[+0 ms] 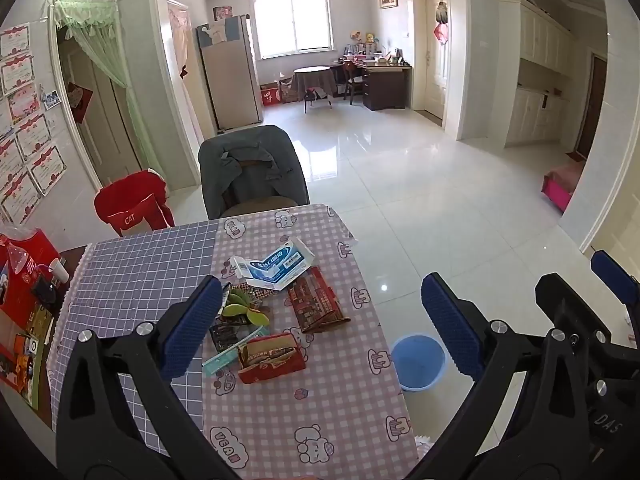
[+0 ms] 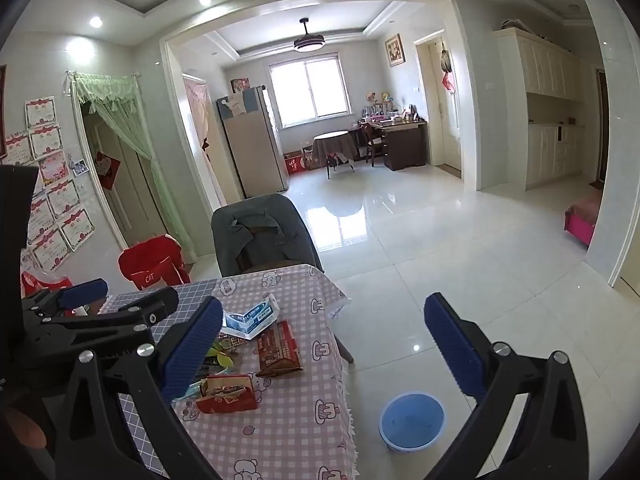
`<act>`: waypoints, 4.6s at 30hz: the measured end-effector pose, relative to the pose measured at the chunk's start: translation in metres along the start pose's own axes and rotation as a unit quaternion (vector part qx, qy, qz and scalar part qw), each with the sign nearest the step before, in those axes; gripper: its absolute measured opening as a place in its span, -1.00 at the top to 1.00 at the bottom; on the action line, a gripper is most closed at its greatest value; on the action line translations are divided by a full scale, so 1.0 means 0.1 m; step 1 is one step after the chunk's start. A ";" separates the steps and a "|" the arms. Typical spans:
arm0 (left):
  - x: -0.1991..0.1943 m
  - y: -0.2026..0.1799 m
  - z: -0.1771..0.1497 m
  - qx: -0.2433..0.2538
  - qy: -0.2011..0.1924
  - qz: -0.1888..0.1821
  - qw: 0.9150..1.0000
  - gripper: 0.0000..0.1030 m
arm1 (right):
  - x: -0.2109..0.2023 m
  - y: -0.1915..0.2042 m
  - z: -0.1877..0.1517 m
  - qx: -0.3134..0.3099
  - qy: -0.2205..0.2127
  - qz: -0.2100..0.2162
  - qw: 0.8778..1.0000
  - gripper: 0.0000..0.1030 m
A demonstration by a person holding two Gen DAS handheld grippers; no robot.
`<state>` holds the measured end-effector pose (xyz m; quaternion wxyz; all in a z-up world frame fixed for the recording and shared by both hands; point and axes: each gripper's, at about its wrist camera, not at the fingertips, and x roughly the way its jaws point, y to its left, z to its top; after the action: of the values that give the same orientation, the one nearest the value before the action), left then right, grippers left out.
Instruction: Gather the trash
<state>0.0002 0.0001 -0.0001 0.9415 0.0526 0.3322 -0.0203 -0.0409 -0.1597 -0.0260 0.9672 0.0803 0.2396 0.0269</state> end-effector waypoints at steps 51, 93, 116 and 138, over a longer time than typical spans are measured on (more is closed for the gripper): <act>0.12 0.04 -0.01 0.002 0.004 0.000 1.000 -0.90 | 0.16 0.05 -0.02 0.005 0.005 0.008 1.000 -0.92; 0.11 0.05 -0.04 0.001 0.004 0.001 1.000 -0.90 | 0.13 0.04 -0.03 0.012 0.009 0.010 1.000 -0.92; 0.11 0.04 -0.06 0.003 0.006 0.002 1.000 -0.90 | 0.12 -0.02 -0.01 0.029 0.022 0.017 0.999 -0.92; 0.10 -0.20 -0.08 -0.016 0.033 0.046 0.998 -0.90 | 0.31 -0.43 0.15 0.019 0.043 0.067 0.997 -0.92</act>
<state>0.0013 -0.0193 -0.0146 0.9309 0.0539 0.3601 0.0302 -0.0065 -0.2018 -0.0347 0.9503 0.1135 0.2752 0.0906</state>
